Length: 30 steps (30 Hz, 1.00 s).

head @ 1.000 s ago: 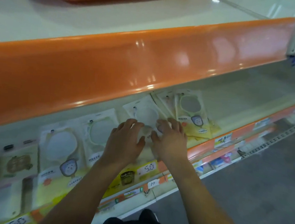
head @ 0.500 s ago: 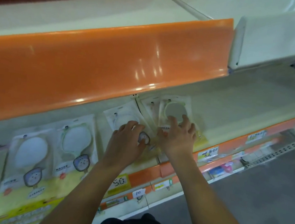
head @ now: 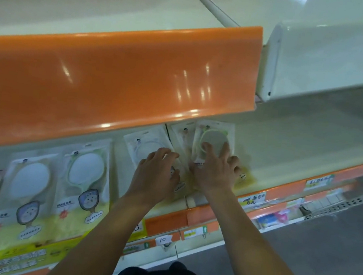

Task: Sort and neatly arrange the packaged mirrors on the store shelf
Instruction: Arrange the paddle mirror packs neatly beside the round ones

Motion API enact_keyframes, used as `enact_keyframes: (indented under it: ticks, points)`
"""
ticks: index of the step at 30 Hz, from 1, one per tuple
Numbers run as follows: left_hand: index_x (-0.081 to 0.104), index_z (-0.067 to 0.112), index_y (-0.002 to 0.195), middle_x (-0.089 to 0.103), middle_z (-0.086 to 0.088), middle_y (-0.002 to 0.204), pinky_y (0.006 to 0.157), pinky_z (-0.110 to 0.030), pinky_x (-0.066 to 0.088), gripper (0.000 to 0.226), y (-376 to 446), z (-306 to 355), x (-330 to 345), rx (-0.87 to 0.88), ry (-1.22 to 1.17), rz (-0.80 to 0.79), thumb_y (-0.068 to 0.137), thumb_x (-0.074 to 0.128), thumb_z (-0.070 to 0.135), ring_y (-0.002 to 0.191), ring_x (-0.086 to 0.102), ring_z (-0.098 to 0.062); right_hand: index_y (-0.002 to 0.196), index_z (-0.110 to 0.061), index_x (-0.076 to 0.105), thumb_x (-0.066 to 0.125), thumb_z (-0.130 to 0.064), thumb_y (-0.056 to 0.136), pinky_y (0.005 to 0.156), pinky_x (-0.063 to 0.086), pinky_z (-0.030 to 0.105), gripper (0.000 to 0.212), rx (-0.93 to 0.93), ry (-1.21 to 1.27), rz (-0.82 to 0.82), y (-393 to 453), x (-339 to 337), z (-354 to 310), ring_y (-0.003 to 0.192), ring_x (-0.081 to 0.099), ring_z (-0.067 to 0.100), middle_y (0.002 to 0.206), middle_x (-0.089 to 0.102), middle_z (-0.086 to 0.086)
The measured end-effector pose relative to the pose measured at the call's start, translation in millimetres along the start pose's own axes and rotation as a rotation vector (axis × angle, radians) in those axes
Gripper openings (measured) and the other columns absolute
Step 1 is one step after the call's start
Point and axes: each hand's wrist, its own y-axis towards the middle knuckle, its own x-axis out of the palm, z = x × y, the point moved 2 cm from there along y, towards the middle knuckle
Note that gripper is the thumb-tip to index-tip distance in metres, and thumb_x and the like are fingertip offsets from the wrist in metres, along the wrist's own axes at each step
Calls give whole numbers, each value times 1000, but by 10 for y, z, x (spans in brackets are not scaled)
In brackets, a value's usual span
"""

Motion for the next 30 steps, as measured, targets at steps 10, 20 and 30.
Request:
enact_keyframes:
  ticks: [10, 20, 30]
  points:
    - [49, 22, 131, 47, 2, 135, 99, -40, 40, 41, -14, 79, 0, -19, 2, -9, 91, 51, 34, 123, 46, -21, 127, -45, 34, 58, -57, 83, 96, 32, 46, 51, -35, -1, 14, 15, -66, 35, 122, 32, 39, 146, 20, 7]
    - [47, 23, 132, 44, 4, 137, 98, -35, 36, 40, -123, 49, -71, -68, 5, -12, 94, 48, 34, 125, 43, -20, 118, -36, 43, 57, -41, 84, 92, 35, 41, 37, -95, 34, 46, -54, -118, 88, 110, 39, 36, 131, 33, 7]
    - [46, 26, 134, 41, 7, 139, 98, -31, 31, 44, -262, -32, -120, -110, -5, 12, 92, 50, 37, 127, 39, -17, 116, -26, 54, 54, -22, 88, 88, 36, 40, 28, -132, 185, 164, -154, -212, 81, 108, 44, 38, 124, 44, 9]
